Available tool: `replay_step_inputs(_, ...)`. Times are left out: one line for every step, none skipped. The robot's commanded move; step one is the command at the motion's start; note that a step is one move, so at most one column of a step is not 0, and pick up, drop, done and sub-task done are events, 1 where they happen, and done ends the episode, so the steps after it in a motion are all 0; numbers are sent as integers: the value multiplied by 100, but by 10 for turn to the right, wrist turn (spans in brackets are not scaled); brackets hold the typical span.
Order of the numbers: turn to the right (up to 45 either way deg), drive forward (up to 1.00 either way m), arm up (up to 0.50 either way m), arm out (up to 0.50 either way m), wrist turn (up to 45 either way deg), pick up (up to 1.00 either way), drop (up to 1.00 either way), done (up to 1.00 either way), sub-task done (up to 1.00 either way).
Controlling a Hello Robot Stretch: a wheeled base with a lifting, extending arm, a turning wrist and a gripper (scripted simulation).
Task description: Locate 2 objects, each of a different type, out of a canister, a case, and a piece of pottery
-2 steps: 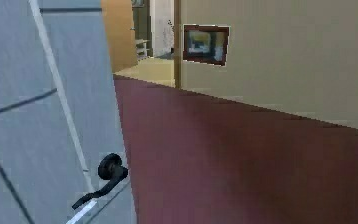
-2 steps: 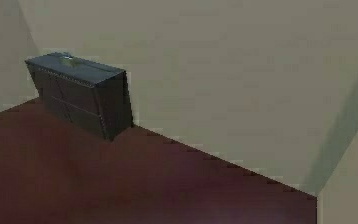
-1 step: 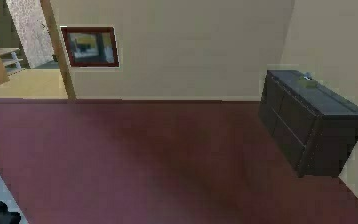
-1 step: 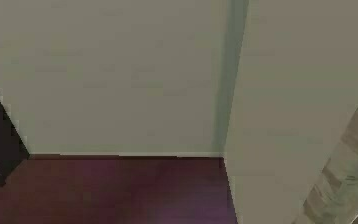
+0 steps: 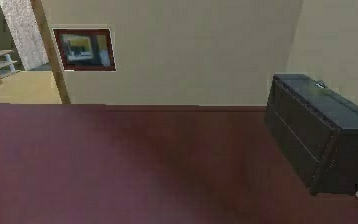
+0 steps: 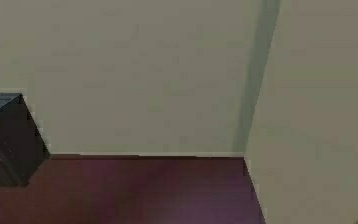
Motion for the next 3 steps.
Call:
replay_step_inputs(450, 0, 0, 0, 0, 0, 0, 0, 0)
replay_step_inputs(240, 0, 0, 0, 0, 0, 0, 0, 0)
replay_step_inputs(0, 10, 0, 0, 0, 0, 0, 0, 0)
